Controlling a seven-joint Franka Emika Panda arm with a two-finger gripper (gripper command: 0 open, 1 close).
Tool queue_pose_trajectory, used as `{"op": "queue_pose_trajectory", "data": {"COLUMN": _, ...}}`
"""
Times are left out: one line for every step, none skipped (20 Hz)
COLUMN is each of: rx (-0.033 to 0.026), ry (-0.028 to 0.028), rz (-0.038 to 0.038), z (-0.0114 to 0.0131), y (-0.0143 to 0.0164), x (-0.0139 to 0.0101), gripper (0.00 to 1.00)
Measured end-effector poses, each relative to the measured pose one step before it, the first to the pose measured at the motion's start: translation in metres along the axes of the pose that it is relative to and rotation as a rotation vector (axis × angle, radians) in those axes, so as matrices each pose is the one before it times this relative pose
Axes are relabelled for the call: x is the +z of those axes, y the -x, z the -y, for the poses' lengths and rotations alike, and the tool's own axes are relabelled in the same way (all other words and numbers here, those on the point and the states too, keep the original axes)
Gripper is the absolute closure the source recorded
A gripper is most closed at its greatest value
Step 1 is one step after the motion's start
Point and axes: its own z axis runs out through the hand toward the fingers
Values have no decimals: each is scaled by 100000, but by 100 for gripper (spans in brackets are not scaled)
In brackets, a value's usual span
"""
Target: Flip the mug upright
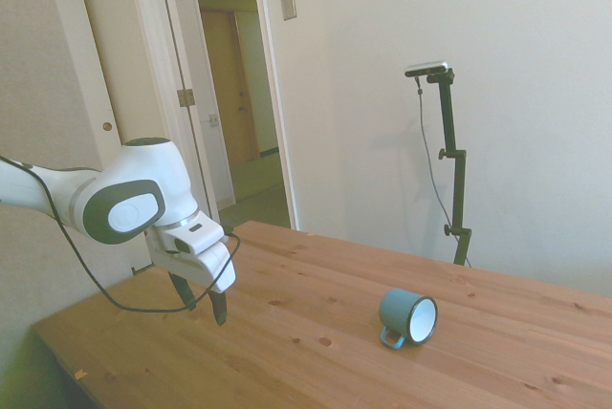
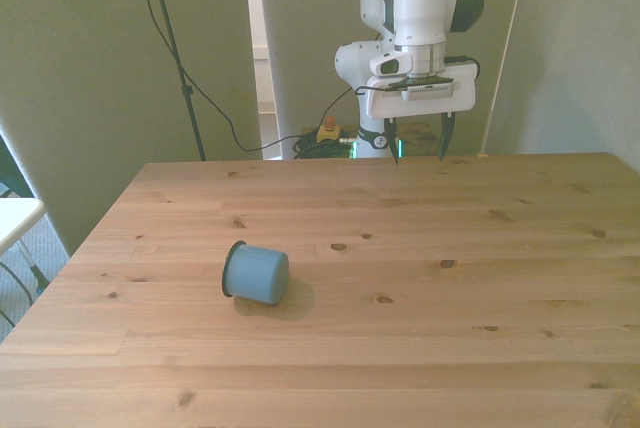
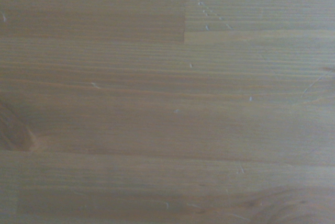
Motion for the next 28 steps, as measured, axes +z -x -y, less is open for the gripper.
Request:
{"op": "queue_pose_trajectory", "data": {"rx": 290, "ry": 184, "rz": 195, "z": -16, "y": -9, "x": 41, "gripper": 0}}
{"op": "queue_pose_trajectory", "data": {"rx": 1073, "ry": 742, "rz": 812, "z": -137, "y": -12, "x": 174, "gripper": 0}}
{"op": "queue_pose_trajectory", "data": {"rx": 55, "ry": -293, "rz": 858, "z": -29, "y": -228, "x": 173, "gripper": 0}}
{"op": "queue_pose_trajectory", "data": {"rx": 42, "ry": -1086, "rz": 731, "z": 33, "y": -720, "x": -87, "gripper": 0}}
{"op": "queue_pose_trajectory", "data": {"rx": 312, "ry": -1170, "rz": 205, "z": 63, "y": -1250, "x": -253, "gripper": 0}}
{"op": "queue_pose_trajectory", "data": {"rx": 943, "ry": -1346, "rz": -78, "z": -92, "y": -1737, "x": -398, "gripper": 0}}
{"op": "queue_pose_trajectory", "data": {"rx": 1224, "ry": -1505, "rz": -3, "z": -195, "y": -1993, "x": -364, "gripper": 0}}
{"op": "queue_pose_trajectory", "data": {"rx": 1625, "ry": -1516, "rz": -217, "z": -266, "y": -2182, "x": -385, "gripper": 0}}
{"op": "queue_pose_trajectory", "data": {"rx": 1797, "ry": -1377, "rz": -467, "z": -312, "y": -2263, "x": -418, "gripper": 0}}
{"op": "queue_pose_trajectory", "data": {"rx": 1485, "ry": -1695, "rz": -28, "z": -219, "y": -2032, "x": -439, "gripper": 0}}
{"op": "queue_pose_trajectory", "data": {"rx": 1021, "ry": -1480, "rz": 385, "z": -82, "y": -1788, "x": -493, "gripper": 0}}
{"op": "queue_pose_trajectory", "data": {"rx": 902, "ry": -1324, "rz": 33, "z": 2, "y": -1606, "x": -581, "gripper": 0}}
{"op": "queue_pose_trajectory", "data": {"rx": 662, "ry": -1543, "rz": -110, "z": 52, "y": -1825, "x": -946, "gripper": 0}}
{"op": "queue_pose_trajectory", "data": {"rx": 466, "ry": -1015, "rz": -275, "z": -133, "y": -1302, "x": -817, "gripper": 0}}
{"op": "queue_pose_trajectory", "data": {"rx": -163, "ry": -2288, "rz": 983, "z": -270, "y": -1290, "x": -1062, "gripper": 0}}
{"op": "queue_pose_trajectory", "data": {"rx": -902, "ry": -1722, "rz": 1723, "z": -407, "y": -1022, "x": -848, "gripper": 0}}
{"op": "queue_pose_trajectory", "data": {"rx": -1169, "ry": 730, "rz": 1481, "z": -38, "y": -1874, "x": -367, "gripper": 0}}
{"op": "queue_pose_trajectory", "data": {"rx": -436, "ry": -282, "rz": 527, "z": 94, "y": -65, "x": 7, "gripper": 0}}
{"op": "queue_pose_trajectory", "data": {"rx": -1229, "ry": -1413, "rz": 1583, "z": 97, "y": -194, "x": 73, "gripper": 0}}
{"op": "queue_pose_trajectory", "data": {"rx": -687, "ry": -1327, "rz": 422, "z": -172, "y": -646, "x": 64, "gripper": 0}}
{"op": "queue_pose_trajectory", "data": {"rx": 486, "ry": -1025, "rz": -321, "z": -424, "y": -1005, "x": -23, "gripper": 0}}
{"op": "queue_pose_trajectory", "data": {"rx": 1229, "ry": -1301, "rz": -494, "z": -1007, "y": -1405, "x": -296, "gripper": 0}}
{"op": "queue_pose_trajectory", "data": {"rx": 1518, "ry": -1459, "rz": -399, "z": -1340, "y": -1499, "x": -663, "gripper": 0}}
{"op": "queue_pose_trajectory", "data": {"rx": 1718, "ry": -1022, "rz": -824, "z": -1465, "y": -1523, "x": -968, "gripper": 0}}
{"op": "queue_pose_trajectory", "data": {"rx": 2210, "ry": -1211, "rz": -533, "z": -1892, "y": -1765, "x": -1403, "gripper": 0}}
{"op": "queue_pose_trajectory", "data": {"rx": 1121, "ry": -683, "rz": -349, "z": -1094, "y": -1091, "x": -832, "gripper": 0}}
{"op": "queue_pose_trajectory", "data": {"rx": 1382, "ry": -960, "rz": -593, "z": -851, "y": -1099, "x": -545, "gripper": 0}}
{"op": "queue_pose_trajectory", "data": {"rx": 1162, "ry": -1227, "rz": 20, "z": -559, "y": -1025, "x": -164, "gripper": 0}}
